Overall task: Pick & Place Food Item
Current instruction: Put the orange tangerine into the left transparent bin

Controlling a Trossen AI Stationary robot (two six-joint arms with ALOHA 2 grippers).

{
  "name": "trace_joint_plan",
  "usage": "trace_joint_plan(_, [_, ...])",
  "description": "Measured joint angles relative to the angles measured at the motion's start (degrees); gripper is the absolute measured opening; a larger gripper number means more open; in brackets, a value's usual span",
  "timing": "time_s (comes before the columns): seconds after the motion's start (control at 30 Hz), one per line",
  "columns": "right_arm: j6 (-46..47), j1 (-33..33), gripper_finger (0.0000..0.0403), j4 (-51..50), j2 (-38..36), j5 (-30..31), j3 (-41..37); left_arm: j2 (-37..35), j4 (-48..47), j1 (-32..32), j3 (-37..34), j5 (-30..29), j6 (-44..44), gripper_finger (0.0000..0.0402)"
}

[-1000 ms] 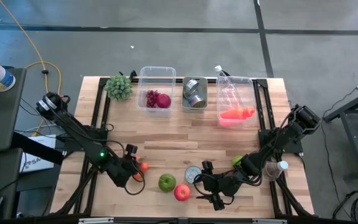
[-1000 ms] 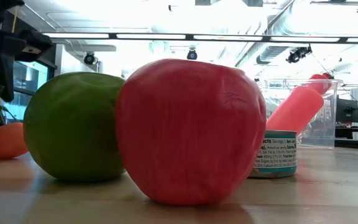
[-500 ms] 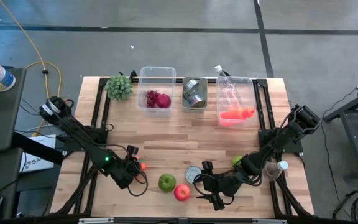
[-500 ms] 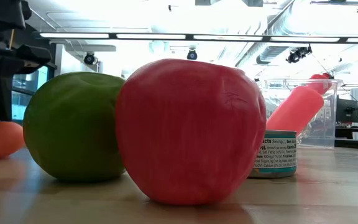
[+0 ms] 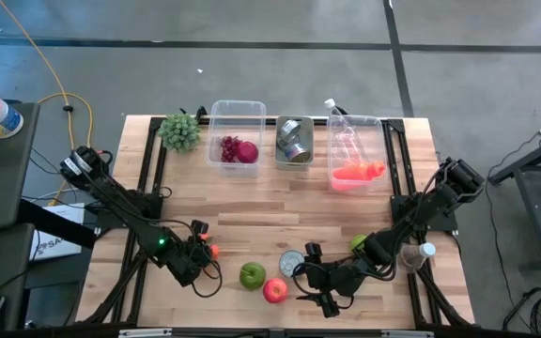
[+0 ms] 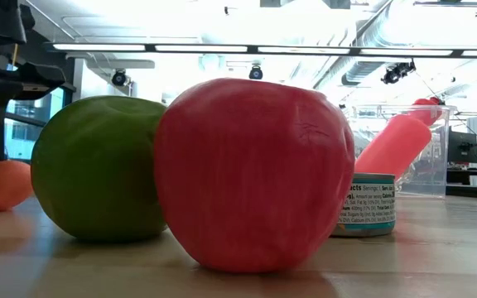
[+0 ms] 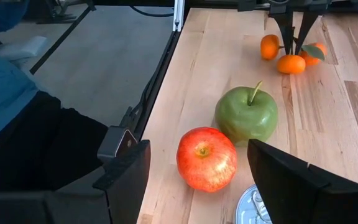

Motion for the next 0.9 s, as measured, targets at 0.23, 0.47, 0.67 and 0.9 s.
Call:
trace_joint_plan(0.23, [0.02, 0.00, 0.0258, -0.02, 0.00, 0.00, -0.02, 0.02, -0.70, -0.20, -0.02, -2.90, 0.05, 0.0009])
trace_joint_plan(0.47, [0.00, 0.00, 0.0258, -0.02, 0.00, 0.00, -0.01, -0.13, -0.66, -0.20, -0.04, -14.30, -0.04, 0.0003])
trace_joint_plan(0.67, [-0.02, 0.00, 0.0258, -0.15, 0.00, 0.00, -0.01, -2.09, 0.02, -0.20, -0.02, -24.79, -2.75, 0.0002])
trace_joint_plan(0.9, [0.59, 0.00, 0.0258, -0.52, 0.00, -0.02, 0.01, -6.00, 1.09, -0.03, 0.00, -34.75, -11.59, 0.0002])
